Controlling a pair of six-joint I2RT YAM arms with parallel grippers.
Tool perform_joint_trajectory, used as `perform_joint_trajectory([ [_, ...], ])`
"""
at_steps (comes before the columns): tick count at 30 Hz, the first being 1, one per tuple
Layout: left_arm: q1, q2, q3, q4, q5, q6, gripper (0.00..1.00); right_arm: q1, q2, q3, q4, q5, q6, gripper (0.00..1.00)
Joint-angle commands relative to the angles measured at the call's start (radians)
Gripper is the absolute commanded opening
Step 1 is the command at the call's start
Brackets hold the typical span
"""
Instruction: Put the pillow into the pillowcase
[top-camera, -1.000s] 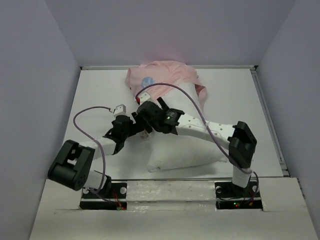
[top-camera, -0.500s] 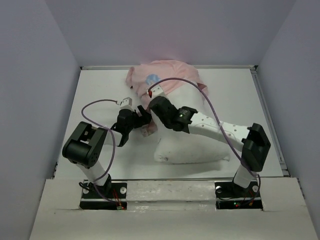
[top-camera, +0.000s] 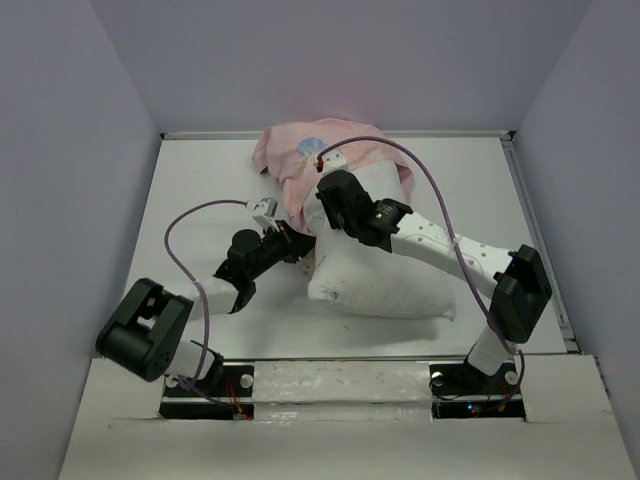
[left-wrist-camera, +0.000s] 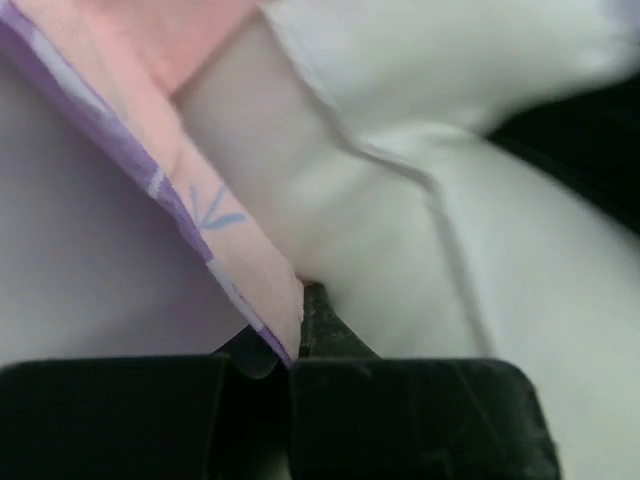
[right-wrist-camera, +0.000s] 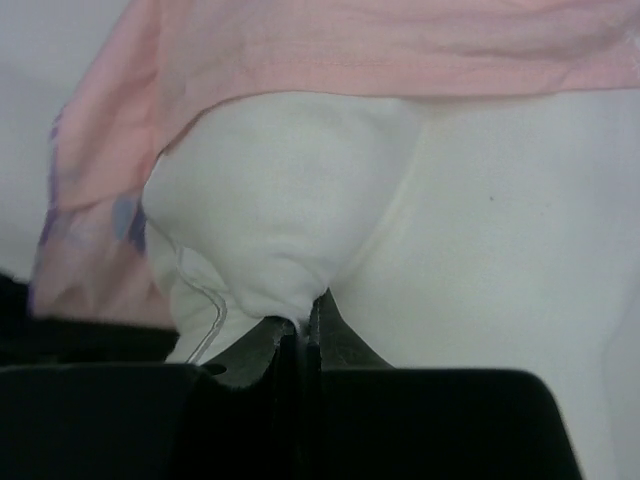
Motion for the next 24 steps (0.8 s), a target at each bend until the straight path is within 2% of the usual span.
perform_joint_trajectory([
  [1, -0.119, -0.263, -0.044, 0.039, 0.209, -0.072, 0.00, -0.087, 0.090, 0.123, 0.194, 0.016, 0.058, 0.00],
  [5, -0.195, -0.486, -0.097, 0.012, 0.287, -0.169, 0.00, -0.112, 0.204, 0.295, 0.199, 0.085, 0.064, 0.00],
  [9, -0.222, -0.626, -0.111, -0.042, 0.372, -0.232, 0.00, -0.133, 0.311, 0.406, 0.170, 0.113, 0.069, 0.00],
  [13, -0.253, -0.675, -0.111, -0.065, 0.419, -0.247, 0.00, -0.144, 0.367, 0.484, 0.118, 0.162, 0.106, 0.00],
  [16, -0.255, -0.612, -0.074, -0.111, 0.389, -0.214, 0.00, -0.144, 0.379, 0.474, 0.090, 0.175, 0.162, 0.00],
  [17, -0.253, -0.594, -0.045, -0.111, 0.384, -0.209, 0.05, -0.135, 0.376, 0.457, 0.090, 0.180, 0.175, 0.00],
  [18, -0.253, -0.580, -0.032, -0.111, 0.380, -0.204, 0.15, -0.135, 0.368, 0.437, 0.092, 0.179, 0.188, 0.00],
  [19, -0.253, -0.566, -0.015, -0.113, 0.369, -0.192, 0.46, -0.124, 0.362, 0.417, 0.093, 0.168, 0.208, 0.00],
  [20, -0.253, -0.552, 0.001, -0.116, 0.364, -0.185, 0.60, -0.124, 0.344, 0.379, 0.095, 0.163, 0.218, 0.00],
  [21, -0.253, -0.551, 0.036, -0.146, 0.361, -0.162, 0.81, -0.114, 0.329, 0.356, 0.102, 0.142, 0.231, 0.00],
  [23, -0.253, -0.572, 0.100, -0.194, 0.363, -0.128, 0.99, -0.114, 0.267, 0.273, 0.142, 0.099, 0.231, 0.02],
  [24, -0.253, -0.587, 0.125, -0.282, 0.351, -0.106, 0.99, -0.114, 0.244, 0.245, 0.153, 0.041, 0.233, 0.11],
])
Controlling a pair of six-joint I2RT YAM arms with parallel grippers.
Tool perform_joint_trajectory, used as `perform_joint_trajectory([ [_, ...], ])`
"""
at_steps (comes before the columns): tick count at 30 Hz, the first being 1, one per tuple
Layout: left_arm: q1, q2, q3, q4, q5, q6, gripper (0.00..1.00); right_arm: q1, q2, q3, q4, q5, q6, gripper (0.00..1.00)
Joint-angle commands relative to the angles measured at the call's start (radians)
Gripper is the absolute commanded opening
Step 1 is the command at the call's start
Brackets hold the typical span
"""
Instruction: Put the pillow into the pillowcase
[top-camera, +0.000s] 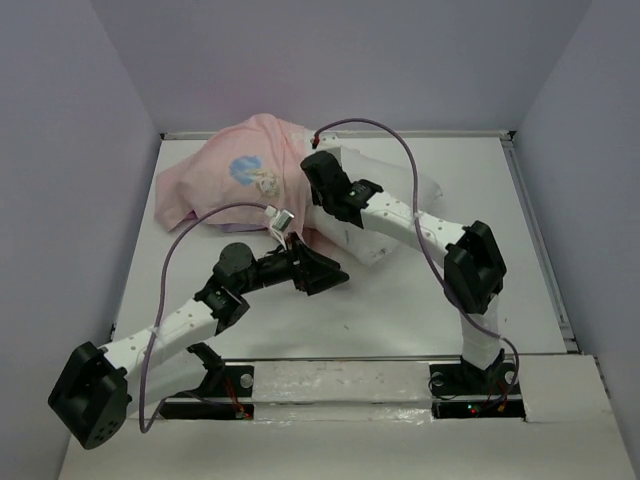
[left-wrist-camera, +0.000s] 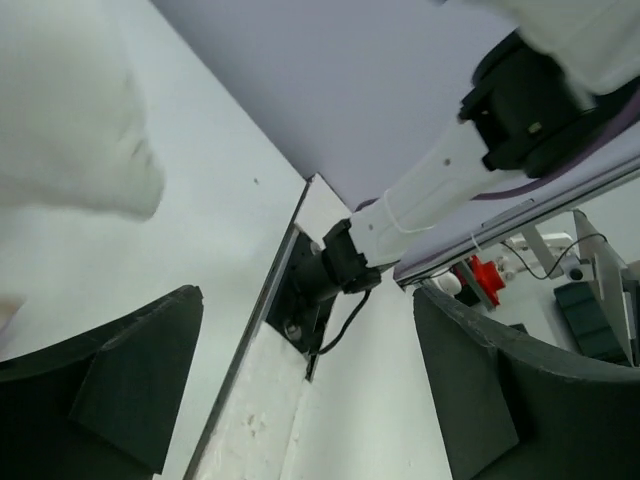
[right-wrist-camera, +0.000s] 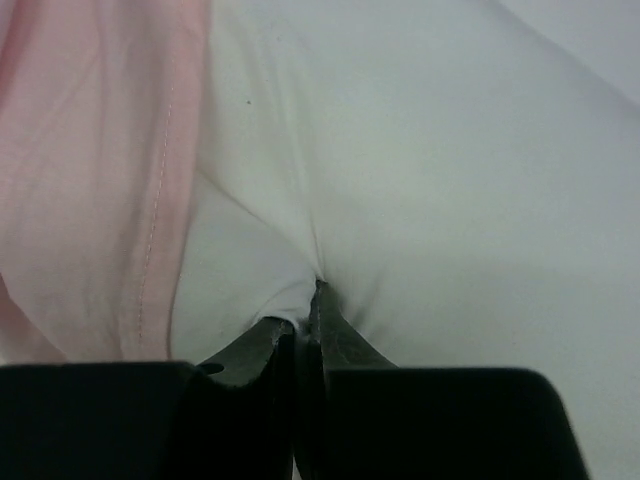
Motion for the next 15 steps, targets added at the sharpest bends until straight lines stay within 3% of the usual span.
perform_joint_trajectory([
  [1, -0.005, -0.065, 0.186, -0.106, 0.065, 0.119, 0.99, -0.016, -0.120, -0.132, 0.124, -0.065, 0.062, 0.19],
  [2, -0.003, -0.103, 0.239, -0.210, 0.036, 0.150, 0.99, -0.016, -0.161, -0.158, 0.124, -0.094, 0.056, 0.39],
  [6, -0.002, -0.185, 0.357, -0.427, -0.080, 0.277, 0.99, -0.025, -0.301, -0.243, 0.118, -0.229, 0.013, 0.73],
  [9, 0.001, -0.200, 0.429, -0.531, -0.234, 0.343, 0.99, -0.092, -0.401, -0.308, 0.118, -0.318, -0.014, 0.78],
  [11, 0.003, -0.154, 0.471, -0.630, -0.415, 0.387, 0.99, -0.146, -0.499, -0.378, 0.116, -0.419, -0.019, 0.78],
  [15, 0.008, 0.002, 0.575, -0.707, -0.752, 0.505, 0.99, -0.383, -0.588, -0.480, 0.116, -0.496, -0.014, 0.84],
])
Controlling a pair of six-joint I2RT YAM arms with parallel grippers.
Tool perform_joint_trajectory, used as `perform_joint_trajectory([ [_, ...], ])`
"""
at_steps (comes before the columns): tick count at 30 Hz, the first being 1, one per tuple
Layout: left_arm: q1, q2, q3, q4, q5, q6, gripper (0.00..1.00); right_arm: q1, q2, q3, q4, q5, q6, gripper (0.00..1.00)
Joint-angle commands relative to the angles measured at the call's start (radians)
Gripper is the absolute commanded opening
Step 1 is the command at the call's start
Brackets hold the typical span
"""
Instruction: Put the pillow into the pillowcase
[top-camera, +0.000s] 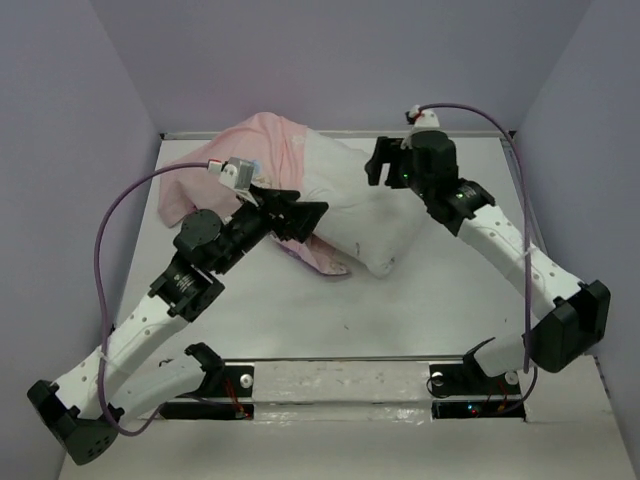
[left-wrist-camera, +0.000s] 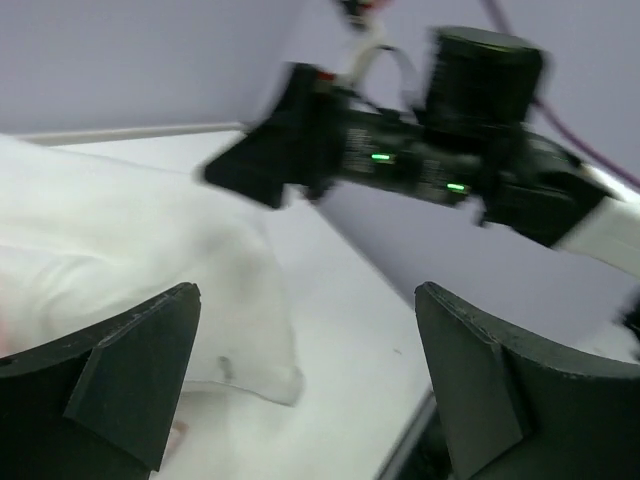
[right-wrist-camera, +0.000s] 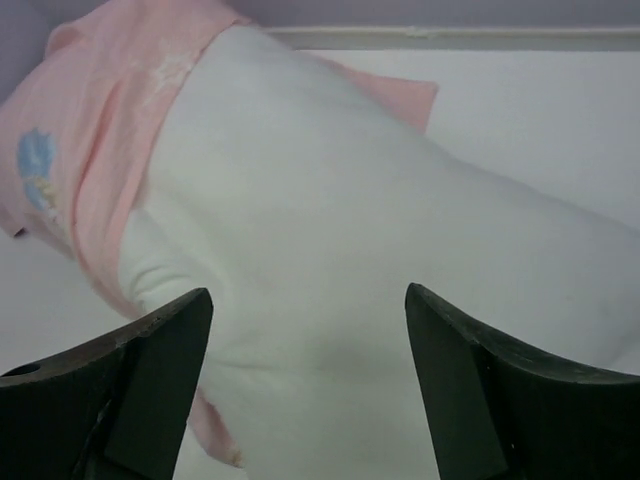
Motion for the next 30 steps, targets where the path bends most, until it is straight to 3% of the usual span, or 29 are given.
perform_joint_trajectory([
  [1, 0.016, 0.197, 0.105, -0.161, -0.423, 0.181, 0.99, -0.204, -0.073, -0.100, 0.029, -0.153, -0.002, 0.85],
  [3, 0.050, 0.331, 0.174, -0.154, -0.518, 0.212, 0.99, -0.330, -0.078, -0.165, 0.061, -0.199, 0.032, 0.93],
  [6, 0.132, 0.516, 0.268, -0.124, -0.543, 0.231, 0.99, -0.442, -0.032, -0.215, 0.092, -0.256, 0.053, 0.97],
  [9, 0.183, 0.696, 0.393, -0.117, -0.538, 0.250, 0.99, -0.453, 0.028, -0.226, 0.108, -0.352, 0.039, 0.92],
  [10, 0.198, 0.743, 0.437, -0.139, -0.559, 0.269, 0.99, -0.453, 0.048, -0.243, 0.120, -0.413, 0.052, 0.76],
  [11, 0.203, 0.844, 0.482, -0.158, -0.561, 0.308, 0.99, -0.453, 0.046, -0.269, 0.146, -0.447, 0.061, 0.66],
  [13, 0.209, 0.979, 0.667, -0.230, -0.575, 0.365, 0.98, -0.409, 0.019, -0.352, 0.254, -0.474, 0.087, 0.26],
  [14, 0.209, 0.980, 0.668, -0.258, -0.578, 0.366, 0.97, -0.408, 0.010, -0.375, 0.255, -0.475, 0.092, 0.26],
  [15, 0.209, 1.038, 0.721, -0.276, -0.599, 0.393, 0.92, -0.366, -0.001, -0.395, 0.281, -0.478, 0.095, 0.06],
  [16, 0.209, 1.061, 0.740, -0.279, -0.615, 0.402, 0.87, -0.340, -0.022, -0.430, 0.285, -0.474, 0.096, 0.00],
  [17, 0.209, 1.092, 0.755, -0.279, -0.630, 0.418, 0.66, -0.273, -0.038, -0.450, 0.301, -0.463, 0.098, 0.00],
  [20, 0.211, 1.117, 0.760, -0.267, -0.620, 0.430, 0.39, -0.156, -0.099, -0.540, 0.344, -0.396, 0.110, 0.00],
  [21, 0.211, 1.111, 0.739, -0.261, -0.600, 0.427, 0.16, -0.117, -0.142, -0.559, 0.347, -0.382, 0.118, 0.00],
  [22, 0.211, 1.085, 0.717, -0.231, -0.536, 0.413, 0.10, -0.038, -0.165, -0.588, 0.347, -0.357, 0.139, 0.00],
  [25, 0.211, 1.025, 0.602, -0.113, -0.431, 0.367, 0.00, 0.158, -0.237, -0.604, 0.341, -0.284, 0.171, 0.00],
  [29, 0.209, 0.893, 0.499, -0.072, -0.421, 0.317, 0.00, 0.323, -0.222, -0.535, 0.301, -0.241, 0.170, 0.00],
  [30, 0.209, 0.862, 0.458, -0.071, -0.434, 0.309, 0.09, 0.346, -0.210, -0.494, 0.301, -0.241, 0.165, 0.00],
])
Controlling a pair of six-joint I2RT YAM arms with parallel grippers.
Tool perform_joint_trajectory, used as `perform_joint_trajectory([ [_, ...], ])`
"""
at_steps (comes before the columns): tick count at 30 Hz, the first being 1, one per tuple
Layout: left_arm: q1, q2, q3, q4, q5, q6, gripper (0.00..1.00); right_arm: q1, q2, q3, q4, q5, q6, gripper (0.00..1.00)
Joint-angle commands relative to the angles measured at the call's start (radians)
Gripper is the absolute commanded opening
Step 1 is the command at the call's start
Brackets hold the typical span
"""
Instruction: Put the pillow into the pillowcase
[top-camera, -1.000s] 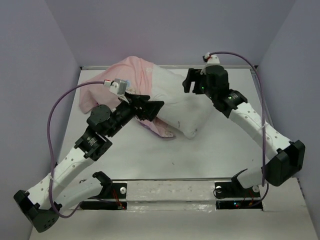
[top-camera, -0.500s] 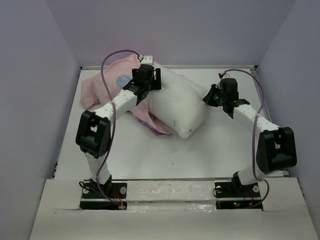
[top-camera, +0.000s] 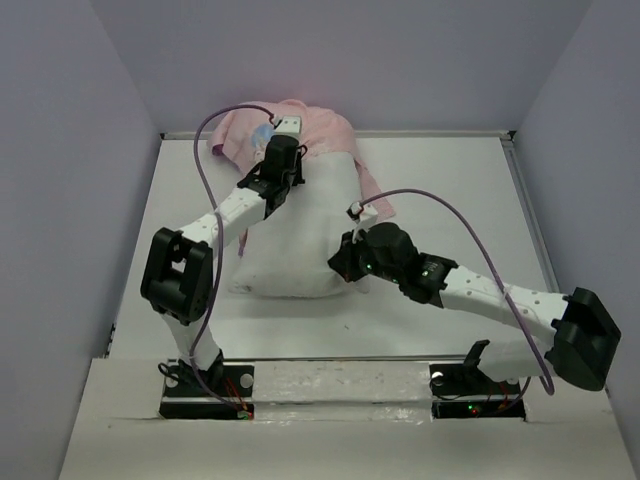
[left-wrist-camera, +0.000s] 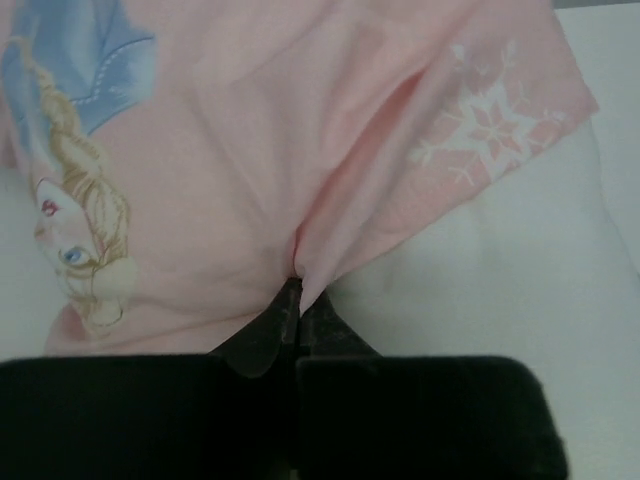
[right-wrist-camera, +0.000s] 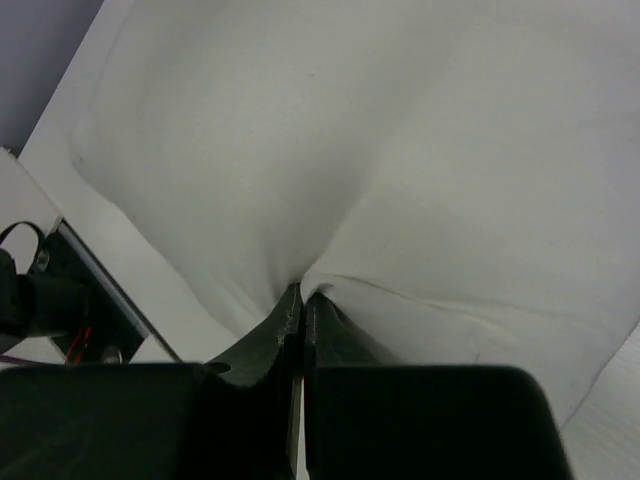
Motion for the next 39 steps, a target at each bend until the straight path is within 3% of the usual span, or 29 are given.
perform_joint_trajectory([
  [1, -0.023, -0.184, -0.108, 0.103, 0.078, -0.074, 0.22, 0.133, 0.022, 0.109, -0.031, -0.012, 0.010, 0.02],
  [2, -0.022, -0.249, -0.126, 0.099, 0.070, -0.088, 0.40, 0.146, 0.032, 0.138, -0.051, -0.031, -0.024, 0.12],
  [3, -0.022, -0.286, -0.166, 0.090, 0.062, -0.096, 0.74, 0.146, 0.042, 0.200, -0.121, -0.033, -0.039, 0.35],
  [4, -0.022, -0.320, -0.183, 0.083, 0.059, -0.105, 0.83, 0.146, 0.037, 0.219, -0.146, -0.004, -0.065, 0.45],
  [5, -0.025, -0.387, -0.195, 0.073, 0.056, -0.117, 0.89, 0.146, 0.020, 0.230, -0.177, 0.032, -0.084, 0.63],
  [6, -0.031, -0.417, -0.218, 0.060, 0.055, -0.121, 0.92, 0.119, -0.004, 0.233, -0.185, 0.057, -0.100, 0.68],
  [7, -0.040, -0.440, -0.225, 0.047, 0.050, -0.121, 0.92, 0.082, -0.030, 0.236, -0.191, 0.053, -0.113, 0.70],
  [11, -0.149, -0.485, -0.208, -0.040, -0.025, -0.088, 0.92, -0.179, -0.161, 0.227, -0.187, -0.229, -0.148, 0.66],
  [13, -0.218, -0.442, -0.156, -0.101, -0.065, -0.070, 0.92, -0.317, -0.161, 0.229, -0.165, -0.274, -0.153, 0.53],
  [14, -0.236, -0.393, -0.134, -0.114, -0.077, -0.062, 0.92, -0.352, -0.111, 0.248, -0.159, -0.282, -0.160, 0.35],
  [18, -0.283, -0.224, 0.040, -0.193, -0.109, -0.027, 0.94, -0.483, 0.090, 0.320, -0.119, -0.191, -0.212, 0.01],
  [20, -0.301, -0.125, 0.100, -0.241, -0.155, -0.006, 0.95, -0.552, 0.173, 0.343, -0.073, -0.213, -0.252, 0.00],
  [21, -0.307, -0.094, 0.151, -0.253, -0.171, 0.001, 0.95, -0.567, 0.215, 0.365, -0.021, -0.210, -0.265, 0.03],
  [24, -0.323, 0.003, 0.211, -0.292, -0.258, 0.014, 0.97, -0.580, 0.393, 0.440, 0.016, -0.222, -0.395, 0.27],
  [26, -0.324, 0.058, 0.252, -0.301, -0.307, 0.027, 0.98, -0.580, 0.492, 0.483, 0.062, -0.242, -0.442, 0.52],
  [31, -0.333, 0.178, 0.353, -0.321, -0.422, 0.065, 0.99, -0.610, 0.672, 0.619, 0.123, -0.272, -0.486, 0.68],
  [32, -0.333, 0.192, 0.361, -0.319, -0.444, 0.074, 0.98, -0.610, 0.724, 0.642, 0.125, -0.294, -0.493, 0.69],
  [33, -0.333, 0.206, 0.367, -0.318, -0.485, 0.091, 0.81, -0.610, 0.749, 0.665, 0.128, -0.306, -0.498, 0.70],
  [35, -0.332, 0.217, 0.349, -0.296, -0.501, 0.105, 0.58, -0.610, 0.824, 0.731, 0.134, -0.291, -0.495, 0.70],
  [36, -0.330, 0.210, 0.316, -0.284, -0.499, 0.106, 0.27, -0.610, 0.847, 0.751, 0.139, -0.292, -0.496, 0.70],
  [37, -0.327, 0.198, 0.288, -0.252, -0.493, 0.102, 0.15, -0.610, 0.867, 0.770, 0.145, -0.292, -0.499, 0.70],
  [39, -0.321, 0.154, 0.221, -0.192, -0.464, 0.099, 0.00, -0.610, 0.911, 0.811, 0.174, -0.271, -0.490, 0.70],
])
